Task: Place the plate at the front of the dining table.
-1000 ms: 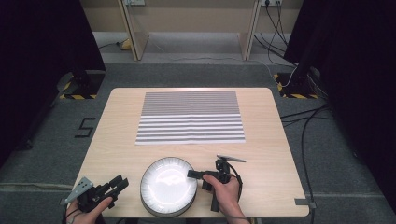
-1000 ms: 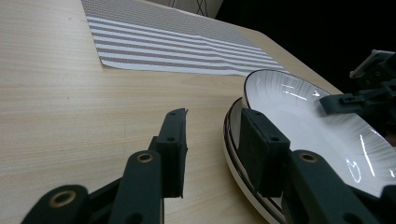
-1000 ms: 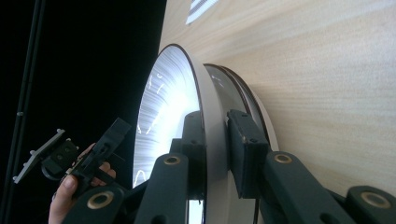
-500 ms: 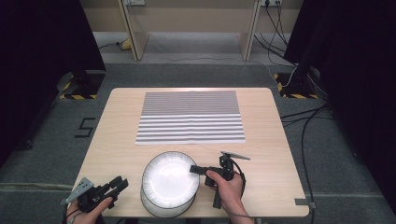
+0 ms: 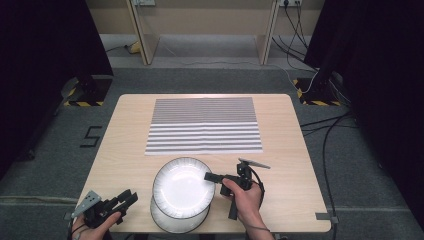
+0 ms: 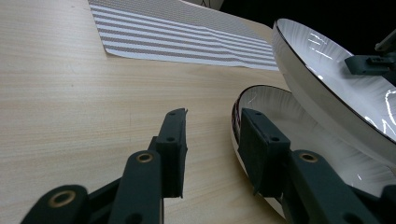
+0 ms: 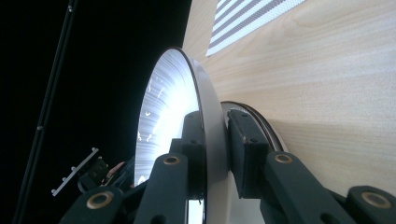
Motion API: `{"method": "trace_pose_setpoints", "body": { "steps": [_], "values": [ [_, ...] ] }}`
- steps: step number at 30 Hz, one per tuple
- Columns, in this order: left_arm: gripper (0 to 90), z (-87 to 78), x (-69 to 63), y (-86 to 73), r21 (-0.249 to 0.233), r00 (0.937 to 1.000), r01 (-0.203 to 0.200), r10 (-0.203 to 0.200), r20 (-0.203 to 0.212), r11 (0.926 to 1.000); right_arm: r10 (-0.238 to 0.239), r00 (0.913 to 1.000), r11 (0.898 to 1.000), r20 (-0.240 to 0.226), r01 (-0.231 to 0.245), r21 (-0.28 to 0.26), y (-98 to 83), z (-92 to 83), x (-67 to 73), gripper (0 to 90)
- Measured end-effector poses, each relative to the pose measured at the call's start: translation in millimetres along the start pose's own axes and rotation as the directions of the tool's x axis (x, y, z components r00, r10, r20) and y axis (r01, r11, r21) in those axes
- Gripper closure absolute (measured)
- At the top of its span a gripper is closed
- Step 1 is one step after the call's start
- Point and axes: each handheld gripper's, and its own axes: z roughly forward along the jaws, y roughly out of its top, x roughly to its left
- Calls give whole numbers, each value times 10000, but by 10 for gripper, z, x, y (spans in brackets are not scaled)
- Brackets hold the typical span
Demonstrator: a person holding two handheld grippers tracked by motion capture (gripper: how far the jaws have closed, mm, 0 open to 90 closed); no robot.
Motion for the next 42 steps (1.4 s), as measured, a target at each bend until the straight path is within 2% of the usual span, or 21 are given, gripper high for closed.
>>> {"method": "trace_pose_setpoints", "body": {
  "steps": [6,31,42],
  "values": [
    [613,-2,3,-2,3,10000,-6,6,-17,10000,129,9999,9999,-15,-130,-96,28,-17,5,770],
    [616,-2,6,-3,7,10000,-9,9,-10,10000,-72,10000,9992,-61,70,-401,137,-63,80,765],
    [617,-5,8,-1,-7,10000,-13,13,-11,10000,18,10000,9987,-39,-20,-507,178,-78,93,764]
  ]
}}
